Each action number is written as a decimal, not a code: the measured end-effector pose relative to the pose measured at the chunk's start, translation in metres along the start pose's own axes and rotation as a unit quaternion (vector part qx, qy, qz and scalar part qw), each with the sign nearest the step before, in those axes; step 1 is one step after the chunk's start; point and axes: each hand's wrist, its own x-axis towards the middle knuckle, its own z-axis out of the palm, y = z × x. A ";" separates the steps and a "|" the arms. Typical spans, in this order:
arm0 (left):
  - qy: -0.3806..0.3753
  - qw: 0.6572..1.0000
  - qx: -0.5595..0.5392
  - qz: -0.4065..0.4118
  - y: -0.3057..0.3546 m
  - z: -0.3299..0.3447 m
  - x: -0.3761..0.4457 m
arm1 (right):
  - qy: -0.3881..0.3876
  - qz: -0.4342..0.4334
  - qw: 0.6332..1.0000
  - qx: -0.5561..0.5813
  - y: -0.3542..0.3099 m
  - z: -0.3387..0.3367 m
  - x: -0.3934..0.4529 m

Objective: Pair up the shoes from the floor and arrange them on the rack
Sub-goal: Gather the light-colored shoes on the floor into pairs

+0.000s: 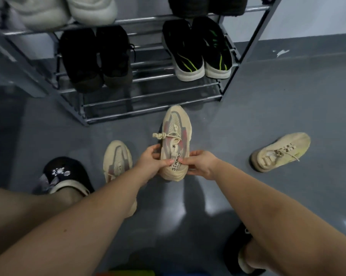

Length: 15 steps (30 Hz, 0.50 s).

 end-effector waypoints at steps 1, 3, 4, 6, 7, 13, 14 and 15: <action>-0.006 1.000 0.000 -0.015 -0.005 -0.011 -0.003 | -0.006 0.000 1.000 -0.020 0.000 0.011 0.001; -0.017 0.999 0.009 -0.041 -0.018 -0.033 -0.005 | -0.015 0.008 0.998 -0.053 0.002 0.032 0.005; -0.020 0.998 0.019 -0.048 -0.025 -0.043 -0.007 | -0.017 0.014 0.997 -0.069 0.004 0.040 0.006; -0.034 0.997 0.037 -0.053 -0.039 -0.060 -0.011 | -0.016 0.027 0.995 -0.093 0.013 0.055 0.011; -0.043 0.997 0.047 -0.053 -0.044 -0.068 -0.013 | -0.016 0.030 0.995 -0.098 0.018 0.062 0.014; 0.096 0.949 0.298 -0.042 -0.079 -0.105 -0.024 | 0.049 0.035 0.976 -0.209 0.050 0.084 0.041; 0.151 0.934 0.320 -0.053 -0.084 -0.108 -0.026 | 0.059 0.033 0.970 -0.235 0.055 0.085 0.046; 0.188 0.934 0.295 -0.071 -0.088 -0.111 -0.027 | 0.065 0.034 0.964 -0.255 0.062 0.085 0.051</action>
